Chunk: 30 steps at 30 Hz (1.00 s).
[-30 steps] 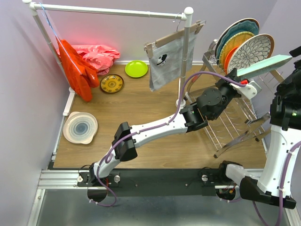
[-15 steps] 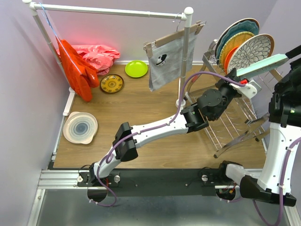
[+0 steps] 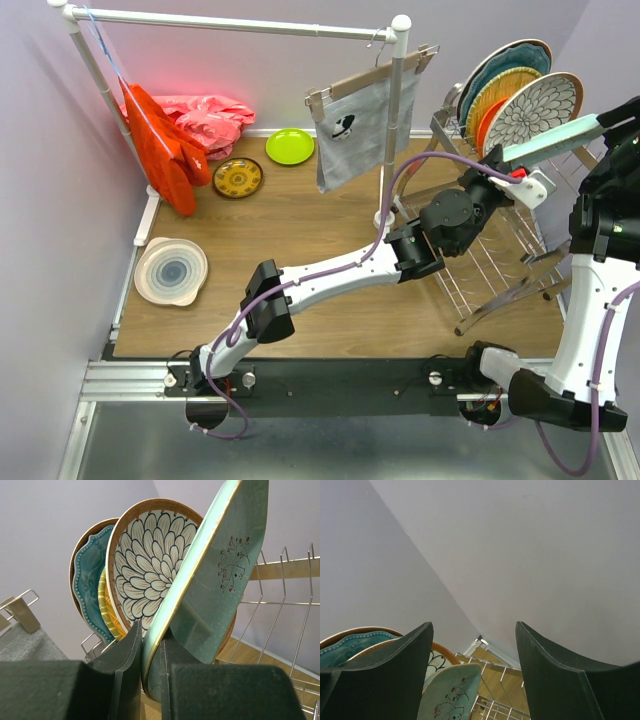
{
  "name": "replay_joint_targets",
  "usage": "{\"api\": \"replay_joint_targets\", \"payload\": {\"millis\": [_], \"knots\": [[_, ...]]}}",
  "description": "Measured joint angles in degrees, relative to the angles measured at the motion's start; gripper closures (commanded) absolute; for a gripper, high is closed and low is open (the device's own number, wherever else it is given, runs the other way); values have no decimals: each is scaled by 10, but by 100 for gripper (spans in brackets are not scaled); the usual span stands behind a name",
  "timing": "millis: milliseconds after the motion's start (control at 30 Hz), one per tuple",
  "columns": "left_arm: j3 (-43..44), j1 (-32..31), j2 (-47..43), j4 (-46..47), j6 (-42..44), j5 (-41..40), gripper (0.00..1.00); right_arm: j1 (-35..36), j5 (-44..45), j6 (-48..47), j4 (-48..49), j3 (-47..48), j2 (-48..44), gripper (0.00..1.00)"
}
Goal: Load the plates into the dish rack
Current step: Insert the plate into the dish rack
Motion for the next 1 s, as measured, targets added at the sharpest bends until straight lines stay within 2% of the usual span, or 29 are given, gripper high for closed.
{"api": "replay_joint_targets", "payload": {"millis": [167,267,567,800,1000], "knots": [[0,0,0,1,-3,-2,90,-2,9,22,-9,4,-3,11],[0,0,0,1,-4,-3,90,-4,30,30,-24,18,3,10],[0,0,0,1,-8,-4,90,-13,86,21,-38,47,-4,11],[0,0,0,1,-9,-4,90,-19,97,25,-45,1,-36,17],[0,0,0,1,-9,-4,90,-26,81,57,-67,-34,-18,19]]}}
